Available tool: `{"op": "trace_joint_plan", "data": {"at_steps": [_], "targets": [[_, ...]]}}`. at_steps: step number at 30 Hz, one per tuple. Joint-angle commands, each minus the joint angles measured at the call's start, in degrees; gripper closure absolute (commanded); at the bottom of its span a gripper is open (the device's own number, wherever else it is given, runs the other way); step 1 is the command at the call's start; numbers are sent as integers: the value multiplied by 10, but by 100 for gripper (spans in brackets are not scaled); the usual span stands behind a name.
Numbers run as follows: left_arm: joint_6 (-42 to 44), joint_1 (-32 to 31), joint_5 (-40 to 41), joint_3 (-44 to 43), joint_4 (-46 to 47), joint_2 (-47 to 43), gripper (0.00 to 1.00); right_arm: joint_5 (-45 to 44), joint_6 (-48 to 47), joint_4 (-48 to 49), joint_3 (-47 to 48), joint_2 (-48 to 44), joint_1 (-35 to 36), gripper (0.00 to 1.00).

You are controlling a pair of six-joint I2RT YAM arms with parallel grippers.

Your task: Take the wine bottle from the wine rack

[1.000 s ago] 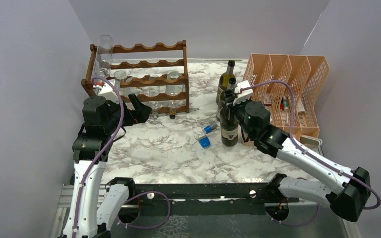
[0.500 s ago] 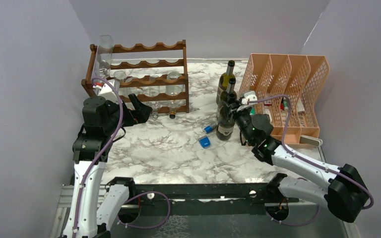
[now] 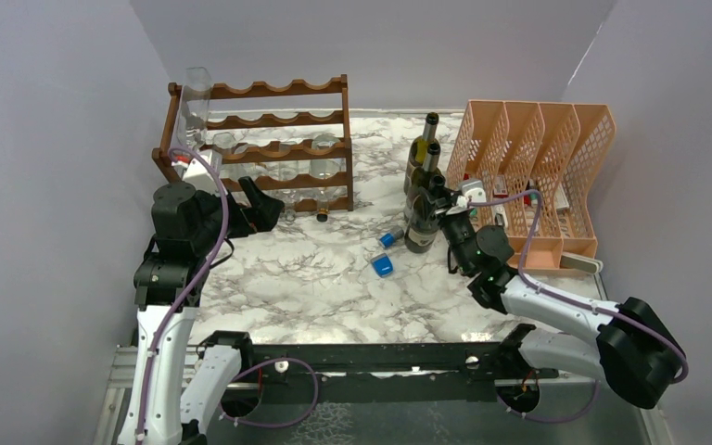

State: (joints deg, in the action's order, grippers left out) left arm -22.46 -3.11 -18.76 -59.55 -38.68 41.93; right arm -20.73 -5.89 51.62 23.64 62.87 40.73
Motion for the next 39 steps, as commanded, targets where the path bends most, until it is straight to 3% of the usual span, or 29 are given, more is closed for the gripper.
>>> {"op": "trace_joint_plan", "data": {"at_steps": [1,9,18,24,27,32,39], "targets": [[5,-1,-10,1,13,-12,1,5,-1,80,7,1,-6,99],[4,0,-9,4,14,-14,1,12,4,2,16,-28,-6,97],[3,0,-3,-2,13,-10,1,17,30,-145,60,-46,-6,45],[1,0,-2,-11,14,-1,1,9,35,-169,74,-41,-6,17],[2,0,-3,-19,13,0,1,9,49,-260,108,-49,-6,0],[2,0,-1,-28,9,7,1,16,92,-461,180,-96,-6,0],[13,0,25,-53,10,35,1,67,121,-633,225,-179,-6,0]]}}
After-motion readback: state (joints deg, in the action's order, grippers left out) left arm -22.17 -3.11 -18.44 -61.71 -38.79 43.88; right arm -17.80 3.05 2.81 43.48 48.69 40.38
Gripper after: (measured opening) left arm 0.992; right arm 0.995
